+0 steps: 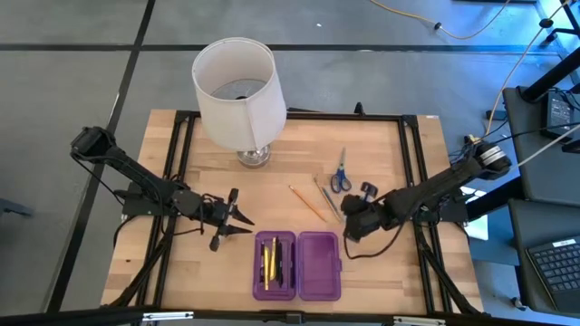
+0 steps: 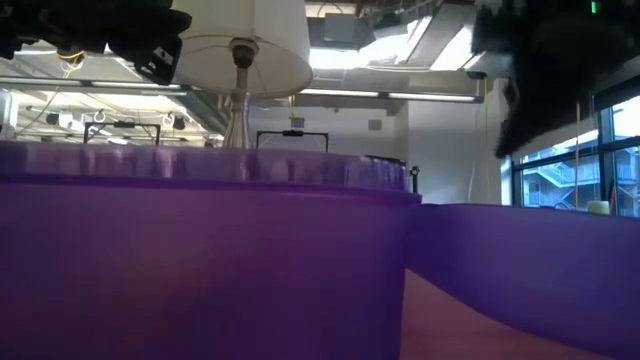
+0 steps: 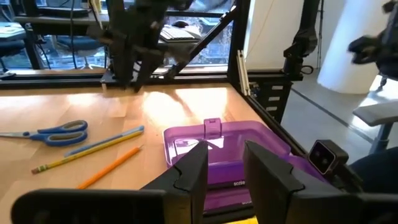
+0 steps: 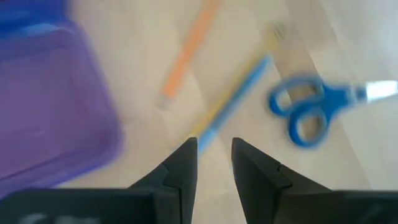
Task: Pick & place school supplies into a supply box
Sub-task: Put the orange pencil into the violet supply box
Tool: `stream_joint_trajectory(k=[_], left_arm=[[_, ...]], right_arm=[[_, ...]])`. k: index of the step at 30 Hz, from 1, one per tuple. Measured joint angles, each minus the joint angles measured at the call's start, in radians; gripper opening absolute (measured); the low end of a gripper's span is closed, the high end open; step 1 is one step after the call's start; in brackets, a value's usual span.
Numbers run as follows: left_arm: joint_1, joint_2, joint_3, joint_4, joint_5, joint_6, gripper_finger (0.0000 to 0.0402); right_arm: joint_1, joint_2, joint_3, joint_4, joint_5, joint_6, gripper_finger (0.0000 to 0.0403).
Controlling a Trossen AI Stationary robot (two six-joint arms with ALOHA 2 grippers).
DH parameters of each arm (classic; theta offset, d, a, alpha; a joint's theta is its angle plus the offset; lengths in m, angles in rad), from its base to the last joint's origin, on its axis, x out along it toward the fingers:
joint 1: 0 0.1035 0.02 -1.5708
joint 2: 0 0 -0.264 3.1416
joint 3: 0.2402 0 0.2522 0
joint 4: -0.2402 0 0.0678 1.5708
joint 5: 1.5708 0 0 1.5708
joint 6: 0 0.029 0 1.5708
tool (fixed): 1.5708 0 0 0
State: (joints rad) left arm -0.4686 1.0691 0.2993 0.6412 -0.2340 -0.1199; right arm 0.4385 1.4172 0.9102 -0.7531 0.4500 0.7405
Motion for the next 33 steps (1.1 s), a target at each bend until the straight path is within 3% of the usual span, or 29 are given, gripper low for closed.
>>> stream_joint_trajectory(k=[7,15,20,26,33], left_arm=[[0.039,0.003,0.034,0.036,-0.118,-0.116,0.0095],[0.135,0.136,0.279,-0.268,-0.047,-0.026,0.0083],[0.204,0.301,0.487,-0.527,-0.005,0.092,0.0073],[0.288,0.455,0.708,-0.904,0.025,0.105,0.0070],[0.309,0.529,0.768,-0.966,0.133,0.169,0.0072]], right_arm=[[-0.005,-0.012,-0.114,0.066,0.002,0.089,0.0104],[-0.022,-0.013,-0.139,0.078,0.121,0.089,0.0104],[-0.046,-0.012,-0.139,0.086,0.125,0.090,0.0104],[-0.050,-0.012,-0.139,0.092,0.124,0.090,0.0104],[-0.050,-0.012,-0.153,0.099,0.102,0.083,0.0104]])
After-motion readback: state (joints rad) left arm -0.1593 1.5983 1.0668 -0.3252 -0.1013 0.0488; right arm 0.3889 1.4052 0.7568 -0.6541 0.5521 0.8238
